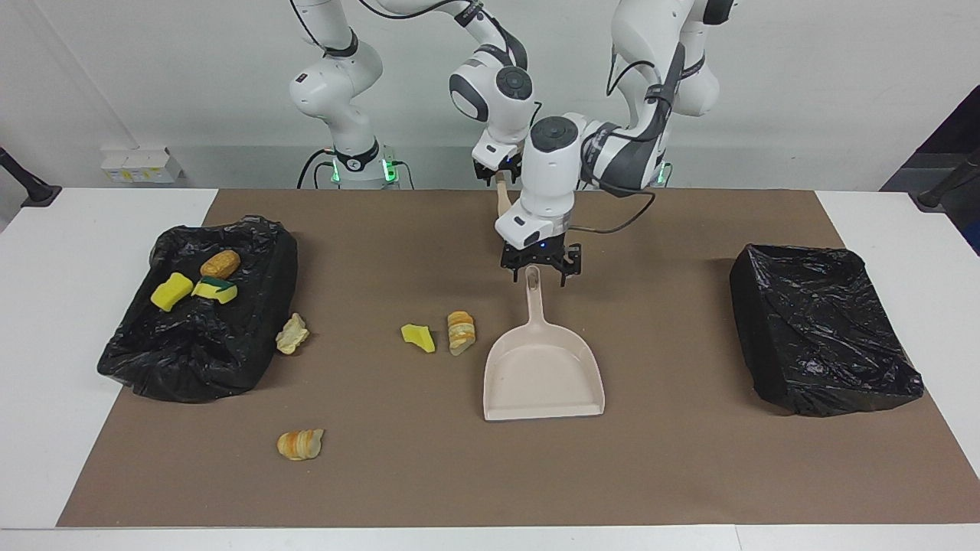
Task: Sweep and dump trash in bin
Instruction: 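Reach the left gripper to the dustpan while the right gripper grasps the brush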
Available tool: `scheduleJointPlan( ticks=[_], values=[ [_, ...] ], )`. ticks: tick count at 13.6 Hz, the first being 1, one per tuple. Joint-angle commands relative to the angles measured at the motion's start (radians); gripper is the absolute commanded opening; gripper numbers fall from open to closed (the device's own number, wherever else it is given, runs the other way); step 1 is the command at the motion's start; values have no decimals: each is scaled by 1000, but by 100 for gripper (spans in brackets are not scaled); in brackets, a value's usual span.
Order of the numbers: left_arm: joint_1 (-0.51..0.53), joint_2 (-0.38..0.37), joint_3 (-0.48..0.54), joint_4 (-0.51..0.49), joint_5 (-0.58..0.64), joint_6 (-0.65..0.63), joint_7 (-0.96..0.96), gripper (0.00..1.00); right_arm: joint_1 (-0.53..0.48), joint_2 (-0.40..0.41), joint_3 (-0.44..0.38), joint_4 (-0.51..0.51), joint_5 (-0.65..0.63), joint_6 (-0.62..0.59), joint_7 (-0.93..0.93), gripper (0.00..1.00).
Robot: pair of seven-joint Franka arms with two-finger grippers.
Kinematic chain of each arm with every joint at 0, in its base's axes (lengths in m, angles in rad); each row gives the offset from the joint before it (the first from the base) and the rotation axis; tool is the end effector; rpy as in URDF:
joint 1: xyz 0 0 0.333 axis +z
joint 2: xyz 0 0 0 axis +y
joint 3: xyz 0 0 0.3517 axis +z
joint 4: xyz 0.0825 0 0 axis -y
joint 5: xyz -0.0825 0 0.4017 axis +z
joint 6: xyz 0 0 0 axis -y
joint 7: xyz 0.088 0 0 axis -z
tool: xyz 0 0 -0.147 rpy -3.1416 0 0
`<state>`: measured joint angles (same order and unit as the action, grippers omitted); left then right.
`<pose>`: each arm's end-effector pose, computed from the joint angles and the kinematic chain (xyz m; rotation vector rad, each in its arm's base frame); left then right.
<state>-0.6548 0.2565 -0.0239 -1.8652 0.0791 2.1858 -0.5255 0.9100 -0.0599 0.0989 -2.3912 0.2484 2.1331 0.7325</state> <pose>0.5113 -0.4044 0.3714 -3.1106 0.3055 -0.1359 0.2335 0.4062 0.3119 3.0792 0.1878 -0.4227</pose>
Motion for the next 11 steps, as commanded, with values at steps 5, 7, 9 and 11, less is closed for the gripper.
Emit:
scheduleJointPlan(
  ticks=[5, 7, 9, 11],
  values=[
    [17, 22, 18, -63, 21, 126, -25, 87, -31, 11, -1, 21, 28, 25, 84, 0],
    [17, 33, 18, -61, 21, 153, -27, 87, -74, -9, -2, 32, 28, 10, 125, 0],
    [12, 44, 18, -58, 21, 166, -44, 80, -134, -30, -4, 52, 28, -10, 133, 0],
    [17, 46, 21, -54, 24, 173, -42, 36, -196, -32, -4, 113, 13, -86, 122, 0]
  ],
)
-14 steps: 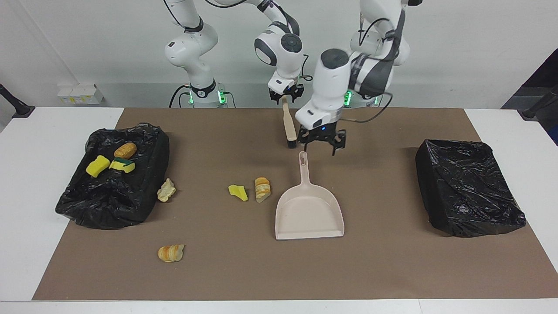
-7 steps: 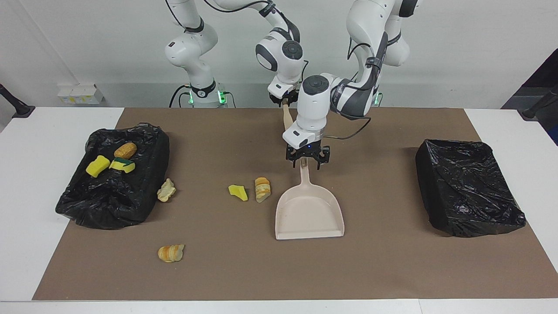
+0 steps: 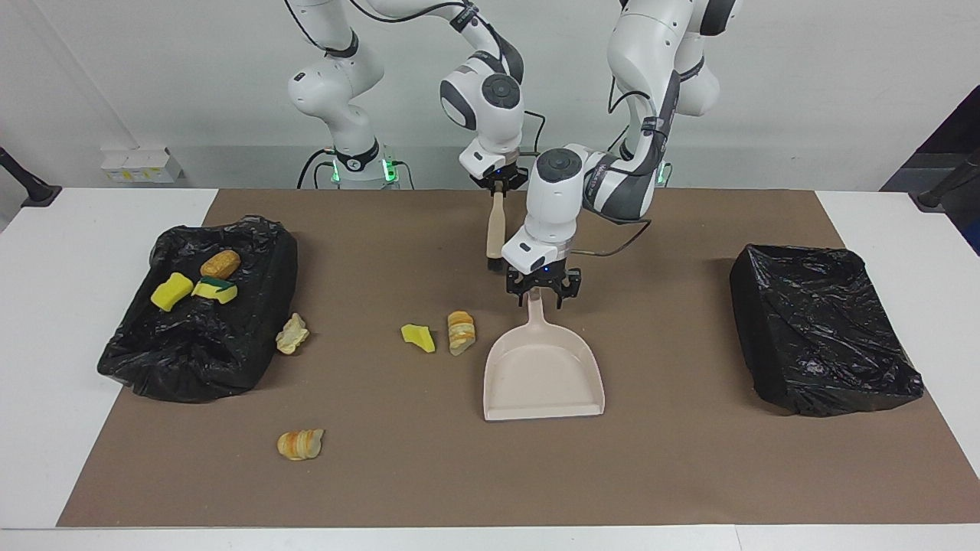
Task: Sweep and dump trash in bin
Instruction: 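Reach the left gripper to the dustpan while the right gripper grasps the brush, then tilt the dustpan with the left gripper while the right gripper lifts the brush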
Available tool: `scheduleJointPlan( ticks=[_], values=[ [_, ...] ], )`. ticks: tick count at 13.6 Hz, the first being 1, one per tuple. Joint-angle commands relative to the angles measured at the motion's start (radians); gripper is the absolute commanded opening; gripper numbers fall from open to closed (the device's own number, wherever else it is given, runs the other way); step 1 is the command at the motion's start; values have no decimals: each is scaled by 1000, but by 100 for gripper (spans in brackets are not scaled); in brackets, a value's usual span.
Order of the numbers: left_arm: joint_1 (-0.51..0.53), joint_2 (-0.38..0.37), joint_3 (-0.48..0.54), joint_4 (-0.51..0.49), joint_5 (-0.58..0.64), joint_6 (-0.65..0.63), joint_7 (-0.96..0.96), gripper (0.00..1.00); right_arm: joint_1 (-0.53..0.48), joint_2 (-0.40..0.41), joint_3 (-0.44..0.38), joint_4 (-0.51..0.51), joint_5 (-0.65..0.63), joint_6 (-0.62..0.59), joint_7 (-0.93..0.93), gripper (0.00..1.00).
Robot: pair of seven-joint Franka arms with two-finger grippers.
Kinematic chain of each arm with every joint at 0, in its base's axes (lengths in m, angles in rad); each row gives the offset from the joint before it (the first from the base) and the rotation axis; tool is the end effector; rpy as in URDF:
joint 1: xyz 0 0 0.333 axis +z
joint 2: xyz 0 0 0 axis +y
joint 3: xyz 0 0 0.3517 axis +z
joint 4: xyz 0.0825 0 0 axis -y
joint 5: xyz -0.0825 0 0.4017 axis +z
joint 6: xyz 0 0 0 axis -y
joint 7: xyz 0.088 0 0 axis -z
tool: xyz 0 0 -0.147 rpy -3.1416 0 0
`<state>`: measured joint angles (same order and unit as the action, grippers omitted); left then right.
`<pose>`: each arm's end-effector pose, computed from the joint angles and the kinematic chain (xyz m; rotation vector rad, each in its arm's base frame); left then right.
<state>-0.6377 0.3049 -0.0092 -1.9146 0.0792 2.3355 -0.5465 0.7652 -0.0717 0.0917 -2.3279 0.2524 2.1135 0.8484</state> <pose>0.5280 -0.3940 0.3310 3.1087 -0.2357 0.2002 0.3045 0.3820 0.3430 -3.0864 0.2141 0.3787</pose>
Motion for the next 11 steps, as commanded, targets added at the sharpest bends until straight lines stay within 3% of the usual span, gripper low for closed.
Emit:
scheduleJointPlan(
  ticks=[1, 2, 3, 7, 11],
  values=[
    [7, 0, 6, 12, 24, 24, -20, 16, -81, -17, 0, 86, 4, -110, -5, 0],
    [9, 11, 6, 25, 24, 21, -16, 4, -124, -10, 0, 135, -1, -166, -26, 0],
    [9, 11, 6, 26, 25, 21, -12, 0, -160, 1, 2, 183, -24, -232, -47, 0],
    [27, -13, 12, 46, 90, 2, 55, 0, -265, 61, 0, 311, -146, -368, -74, 0],
    [122, -85, 17, 46, 80, -94, 460, 0, -415, 76, 3, 297, -295, -379, -156, 0]
  ],
)
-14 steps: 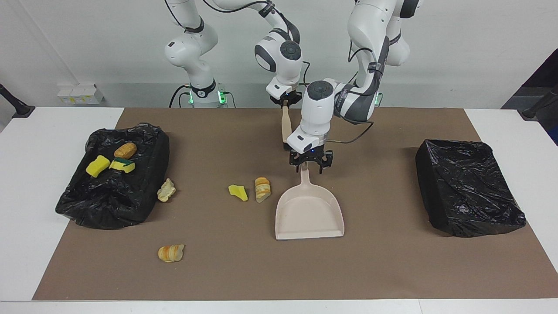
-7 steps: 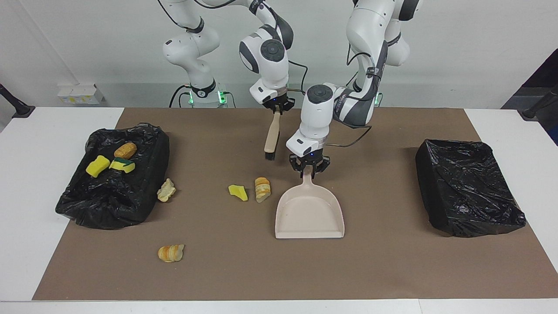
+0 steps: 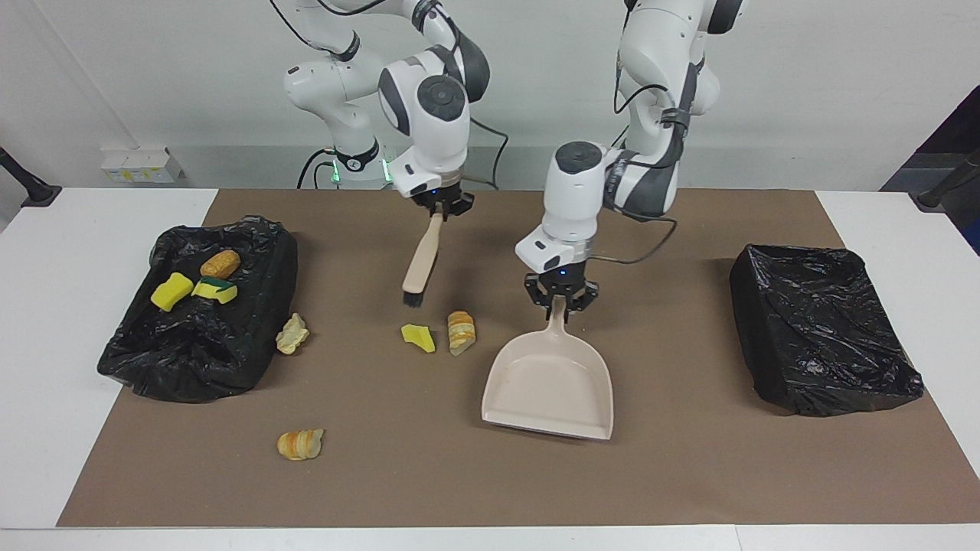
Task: Sweep and dump trash in bin
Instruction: 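Tilt the dustpan with the left gripper while the right gripper lifts the brush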
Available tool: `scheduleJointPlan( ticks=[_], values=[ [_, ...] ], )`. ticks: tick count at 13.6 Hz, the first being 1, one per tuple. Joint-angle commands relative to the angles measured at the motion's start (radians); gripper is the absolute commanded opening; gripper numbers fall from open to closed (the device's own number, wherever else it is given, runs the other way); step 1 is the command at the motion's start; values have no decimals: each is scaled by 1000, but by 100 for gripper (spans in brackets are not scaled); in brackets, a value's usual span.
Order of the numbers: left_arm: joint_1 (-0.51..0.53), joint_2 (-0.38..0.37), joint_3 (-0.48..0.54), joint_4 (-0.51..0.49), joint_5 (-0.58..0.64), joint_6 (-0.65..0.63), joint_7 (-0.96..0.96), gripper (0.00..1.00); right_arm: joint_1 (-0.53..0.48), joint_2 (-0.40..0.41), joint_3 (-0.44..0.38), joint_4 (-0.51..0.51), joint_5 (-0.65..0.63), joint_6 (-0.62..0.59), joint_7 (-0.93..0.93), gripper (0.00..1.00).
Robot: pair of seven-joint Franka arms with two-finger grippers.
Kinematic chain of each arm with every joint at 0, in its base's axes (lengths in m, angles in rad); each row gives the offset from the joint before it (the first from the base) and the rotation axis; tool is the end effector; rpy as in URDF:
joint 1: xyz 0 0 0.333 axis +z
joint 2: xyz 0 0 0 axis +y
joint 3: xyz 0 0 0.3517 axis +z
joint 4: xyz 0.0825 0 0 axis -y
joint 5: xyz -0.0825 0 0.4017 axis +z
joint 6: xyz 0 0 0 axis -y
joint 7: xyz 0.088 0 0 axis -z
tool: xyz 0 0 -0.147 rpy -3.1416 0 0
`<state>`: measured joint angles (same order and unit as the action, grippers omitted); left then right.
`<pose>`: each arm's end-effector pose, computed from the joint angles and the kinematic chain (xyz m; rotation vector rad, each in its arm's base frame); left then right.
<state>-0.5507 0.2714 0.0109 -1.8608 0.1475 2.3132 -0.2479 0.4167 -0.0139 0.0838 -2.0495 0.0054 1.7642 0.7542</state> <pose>0.5791 -0.3391 0.3774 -3.0262 0.5860 -0.3293 0.4550 0.2498 0.4143 2.9431 -0.3782 -0.3315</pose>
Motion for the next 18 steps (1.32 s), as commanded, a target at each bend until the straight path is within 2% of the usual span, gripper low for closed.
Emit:
scheduleJointPlan(
  ticks=[1, 3, 5, 9, 11, 12, 16, 18],
  values=[
    [44, -66, 0, -6, 12, -104, 267, 0, -97, 22, 11, 14, -89, -35, -100, 0],
    [92, -73, -5, 2, -6, -152, 489, 0, -148, 29, 11, -10, -161, -31, -140, 0],
    [109, -57, -2, 61, -84, -230, 652, 0, -214, 44, 13, -32, -255, -14, -173, 0],
    [140, -58, -2, 65, -92, -308, 994, 0, -346, 26, 11, -89, -315, -5, -275, 0],
    [121, -57, -9, 46, -91, -290, 1082, 0, -361, 35, 11, -109, -337, 0, -292, 0],
    [100, -58, -9, 37, -91, -261, 1129, 0, -363, 46, 13, -133, -360, 44, -292, 0],
    [60, -72, -9, -32, -91, -236, 1136, 0, -351, 118, 14, -139, -361, 142, -297, 0],
    [52, -81, -9, -44, -91, -225, 1136, 0, -302, 132, 16, -121, -332, 143, -309, 0]
  ],
)
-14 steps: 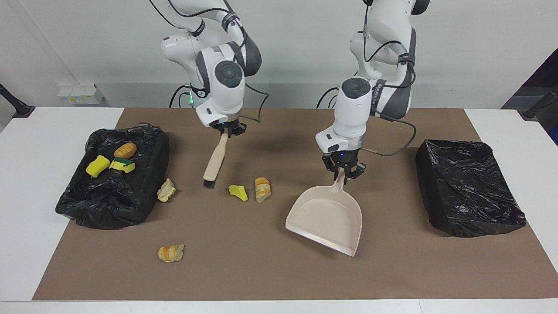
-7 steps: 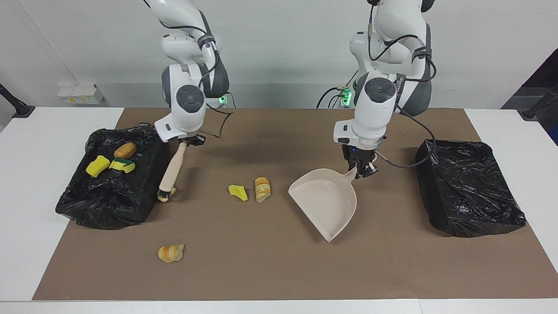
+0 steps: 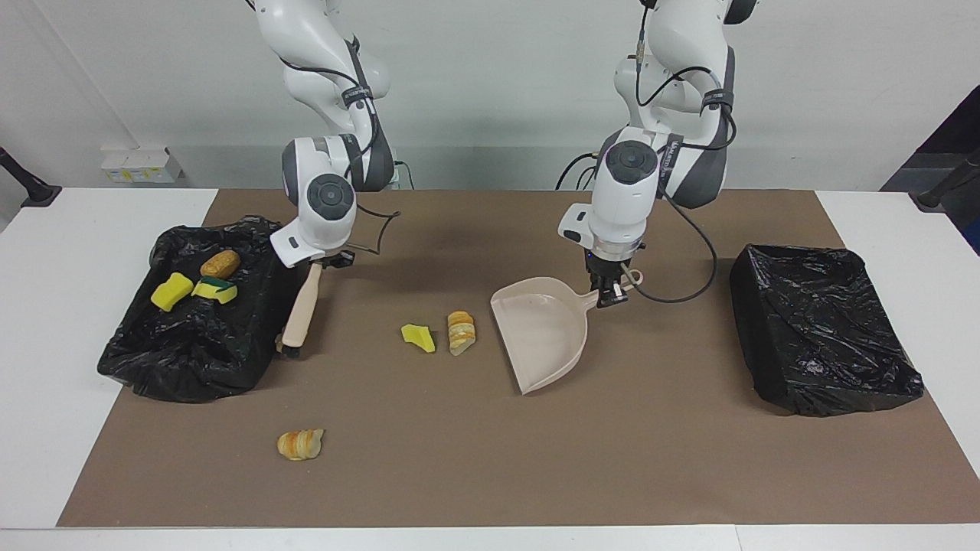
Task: Sweep and dump trash in bin
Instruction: 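Tilt the dustpan with the left gripper while the right gripper lifts the brush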
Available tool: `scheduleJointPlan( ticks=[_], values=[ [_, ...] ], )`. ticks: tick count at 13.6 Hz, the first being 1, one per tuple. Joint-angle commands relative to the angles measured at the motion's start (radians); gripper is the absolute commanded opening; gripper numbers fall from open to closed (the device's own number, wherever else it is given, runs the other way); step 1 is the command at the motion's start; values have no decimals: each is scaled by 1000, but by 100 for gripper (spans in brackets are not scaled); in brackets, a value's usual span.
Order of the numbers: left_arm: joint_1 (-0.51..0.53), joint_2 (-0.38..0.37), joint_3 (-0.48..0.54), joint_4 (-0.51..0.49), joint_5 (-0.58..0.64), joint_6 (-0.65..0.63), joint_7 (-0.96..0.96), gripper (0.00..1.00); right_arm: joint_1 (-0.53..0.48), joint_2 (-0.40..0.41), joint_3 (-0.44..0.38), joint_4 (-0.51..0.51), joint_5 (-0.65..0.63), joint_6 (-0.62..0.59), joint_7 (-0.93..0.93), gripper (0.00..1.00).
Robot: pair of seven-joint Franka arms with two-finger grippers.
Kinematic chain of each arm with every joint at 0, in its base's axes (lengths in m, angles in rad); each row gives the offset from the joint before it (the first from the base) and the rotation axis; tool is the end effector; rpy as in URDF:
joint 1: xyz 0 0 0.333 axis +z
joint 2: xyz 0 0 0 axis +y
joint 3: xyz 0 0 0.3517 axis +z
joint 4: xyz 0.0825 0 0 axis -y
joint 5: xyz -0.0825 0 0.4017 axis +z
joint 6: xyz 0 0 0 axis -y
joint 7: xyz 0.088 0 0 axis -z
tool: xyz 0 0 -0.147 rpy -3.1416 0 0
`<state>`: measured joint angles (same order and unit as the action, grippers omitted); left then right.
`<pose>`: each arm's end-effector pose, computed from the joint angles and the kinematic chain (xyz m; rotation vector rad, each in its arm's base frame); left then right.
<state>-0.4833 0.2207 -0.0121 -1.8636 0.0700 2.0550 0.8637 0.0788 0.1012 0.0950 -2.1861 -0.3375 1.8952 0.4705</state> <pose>0.5588 -0.2945 0.3833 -2.3698 1.9806 0.0610 0.5028 0.0509 0.3081 2.7182 -0.1676 -0.3839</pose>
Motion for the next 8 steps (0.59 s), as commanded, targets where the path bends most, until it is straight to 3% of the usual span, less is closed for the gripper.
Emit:
scheduleJointPlan(
  ticks=[1, 6, 8],
  values=[
    [-18, -41, 14, -60, -13, 34, 23, 0, 80, 23, 5, 34, 56, 1, -27, 0],
    [-23, -60, 15, -100, -13, 80, 24, 0, 193, 71, 5, 166, 314, -37, -30, 0],
    [-23, -60, 15, -103, -13, 82, 23, 0, 197, 72, 6, 250, 340, -117, -32, 0]
  ],
)
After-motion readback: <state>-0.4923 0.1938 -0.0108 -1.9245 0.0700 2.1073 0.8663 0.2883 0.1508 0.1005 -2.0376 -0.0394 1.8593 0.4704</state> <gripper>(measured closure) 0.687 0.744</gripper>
